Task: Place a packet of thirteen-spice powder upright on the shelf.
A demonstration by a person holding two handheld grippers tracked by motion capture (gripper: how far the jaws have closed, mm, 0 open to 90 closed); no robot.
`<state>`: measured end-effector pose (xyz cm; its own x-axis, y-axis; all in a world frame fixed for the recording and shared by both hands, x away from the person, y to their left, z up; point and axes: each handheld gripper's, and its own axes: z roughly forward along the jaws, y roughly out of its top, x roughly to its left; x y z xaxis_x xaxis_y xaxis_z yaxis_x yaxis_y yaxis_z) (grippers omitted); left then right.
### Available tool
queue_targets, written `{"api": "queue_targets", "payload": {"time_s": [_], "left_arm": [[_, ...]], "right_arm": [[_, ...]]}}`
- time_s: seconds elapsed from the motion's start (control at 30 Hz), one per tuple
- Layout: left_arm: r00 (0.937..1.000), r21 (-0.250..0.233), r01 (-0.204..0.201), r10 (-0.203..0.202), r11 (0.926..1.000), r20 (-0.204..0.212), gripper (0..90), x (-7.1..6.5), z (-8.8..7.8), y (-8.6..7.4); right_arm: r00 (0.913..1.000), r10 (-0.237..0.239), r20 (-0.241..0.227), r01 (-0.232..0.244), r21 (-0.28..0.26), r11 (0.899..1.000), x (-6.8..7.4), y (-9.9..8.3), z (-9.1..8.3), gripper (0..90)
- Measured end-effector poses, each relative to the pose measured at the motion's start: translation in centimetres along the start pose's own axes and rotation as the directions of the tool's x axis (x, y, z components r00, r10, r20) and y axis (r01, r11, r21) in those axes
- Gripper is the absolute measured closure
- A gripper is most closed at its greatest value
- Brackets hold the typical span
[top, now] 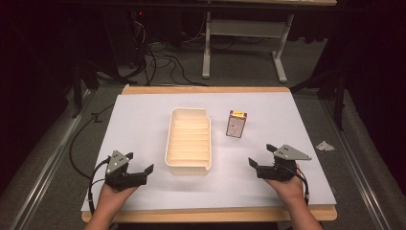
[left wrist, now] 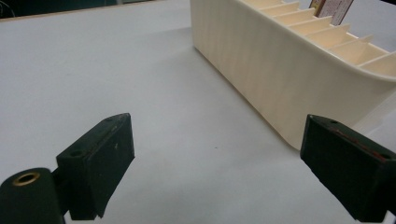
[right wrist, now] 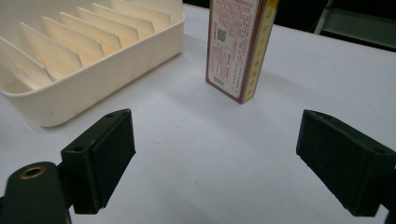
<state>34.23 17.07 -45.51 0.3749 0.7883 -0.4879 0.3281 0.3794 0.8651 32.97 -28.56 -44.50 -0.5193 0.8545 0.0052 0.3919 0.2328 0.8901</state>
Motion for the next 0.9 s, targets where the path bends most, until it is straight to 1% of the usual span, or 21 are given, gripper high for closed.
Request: {"api": "queue_targets", "payload": {"time_s": [0.03, 0.1, 0.2, 0.37, 0.5, 0.57, 0.7, 0.9], "left_arm": [[1.0000, 0.000, 0.000, 0.000, 1.0000, 0.002, 10.1, -0.01, 0.00, 0.00], [1.0000, 0.003, -0.006, 0.006, 1.0000, 0.001, 10.1, 0.09, 0.05, -0.02], [1.0000, 0.009, -0.001, 0.001, 1.0000, -0.004, 10.4, 0.27, 0.14, -0.02], [1.0000, 0.009, 0.004, -0.004, 1.0000, -0.002, 11.0, 0.28, 0.09, 0.00], [1.0000, 0.008, 0.008, -0.008, 0.9999, -0.003, 11.3, 0.26, 0.17, 0.01], [1.0000, 0.008, 0.007, -0.007, 0.9999, -0.004, 11.4, 0.26, 0.19, -0.03], [1.0000, 0.014, 0.005, -0.005, 0.9999, -0.004, 11.6, 0.20, 0.24, -0.17], [1.0000, 0.011, 0.003, -0.003, 0.9999, -0.004, 12.0, 0.22, 0.19, -0.13]], "right_arm": [[0.9999, 0.010, 0.002, -0.010, -0.007, 1.000, -0.11, -0.04, -0.08, 11.5], [0.9999, 0.016, 0.005, -0.016, -0.024, 1.000, -0.35, 0.02, -0.20, 12.4], [0.9994, 0.036, 0.005, -0.035, -0.033, 0.999, -0.48, 0.03, -0.19, 12.8], [0.9995, 0.030, -0.004, -0.030, -0.042, 0.999, -0.42, -0.02, -0.09, 13.3], [0.9989, 0.046, -0.005, -0.046, -0.051, 0.998, -0.45, -0.19, -0.16, 14.0], [0.9990, 0.044, -0.005, -0.045, -0.056, 0.997, -0.57, -0.22, -0.15, 14.2], [0.9980, 0.063, -0.005, -0.063, -0.061, 0.996, -0.66, -0.29, -0.24, 14.3], [0.9980, 0.064, -0.003, -0.064, -0.062, 0.996, -0.73, -0.34, -0.11, 14.4]]}}
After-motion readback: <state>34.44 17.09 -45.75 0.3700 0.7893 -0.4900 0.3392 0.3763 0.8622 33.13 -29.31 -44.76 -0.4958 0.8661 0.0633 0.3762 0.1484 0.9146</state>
